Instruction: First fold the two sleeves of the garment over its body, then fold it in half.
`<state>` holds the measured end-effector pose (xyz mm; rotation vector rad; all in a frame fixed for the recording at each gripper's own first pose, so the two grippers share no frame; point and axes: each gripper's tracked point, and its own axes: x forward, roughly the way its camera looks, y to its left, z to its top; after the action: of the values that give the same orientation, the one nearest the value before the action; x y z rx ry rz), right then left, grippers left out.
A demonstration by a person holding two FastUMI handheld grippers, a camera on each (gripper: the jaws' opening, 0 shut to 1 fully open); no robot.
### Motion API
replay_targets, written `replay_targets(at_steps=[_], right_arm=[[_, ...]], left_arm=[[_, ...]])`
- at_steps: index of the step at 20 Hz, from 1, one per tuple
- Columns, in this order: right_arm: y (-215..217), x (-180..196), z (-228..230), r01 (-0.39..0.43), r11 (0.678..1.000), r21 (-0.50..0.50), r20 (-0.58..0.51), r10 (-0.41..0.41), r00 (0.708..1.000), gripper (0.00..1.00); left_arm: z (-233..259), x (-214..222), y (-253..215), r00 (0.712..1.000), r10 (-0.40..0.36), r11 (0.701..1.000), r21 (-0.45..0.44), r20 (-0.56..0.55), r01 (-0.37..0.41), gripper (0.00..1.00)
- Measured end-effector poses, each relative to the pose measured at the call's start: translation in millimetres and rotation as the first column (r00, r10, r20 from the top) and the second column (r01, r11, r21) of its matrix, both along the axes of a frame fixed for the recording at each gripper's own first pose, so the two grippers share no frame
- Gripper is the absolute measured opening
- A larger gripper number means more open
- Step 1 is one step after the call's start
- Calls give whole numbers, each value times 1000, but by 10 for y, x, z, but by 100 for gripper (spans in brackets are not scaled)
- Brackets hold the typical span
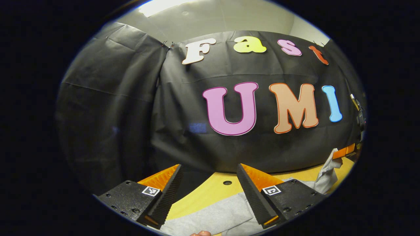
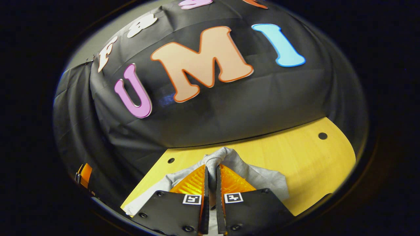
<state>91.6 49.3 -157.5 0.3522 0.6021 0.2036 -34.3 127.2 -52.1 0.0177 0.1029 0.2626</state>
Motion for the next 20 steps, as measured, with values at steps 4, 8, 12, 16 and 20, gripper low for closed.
replay_targets(at_steps=[4,8,12,16,20], right_arm=[[591,16,-133,-121,993,-6,-8,121,993,11],[1163,5,-387,-225,974,-15,-32,225,974,11],[1620,-74,-790,-319,946,-50,-89,314,945,11],[1972,-171,-1253,-385,920,-74,-164,370,914,11],[2054,-173,-1478,-404,912,-70,-210,382,900,14]], left_arm=[[-54,-161,318,998,58,998,-2,-14,-58,97],[-139,-351,642,992,120,993,8,-35,-119,99],[-220,-573,955,981,183,983,18,-59,-182,99],[-353,-809,1251,964,250,968,23,-95,-249,97],[-551,-966,1445,946,295,955,15,-135,-296,100]])
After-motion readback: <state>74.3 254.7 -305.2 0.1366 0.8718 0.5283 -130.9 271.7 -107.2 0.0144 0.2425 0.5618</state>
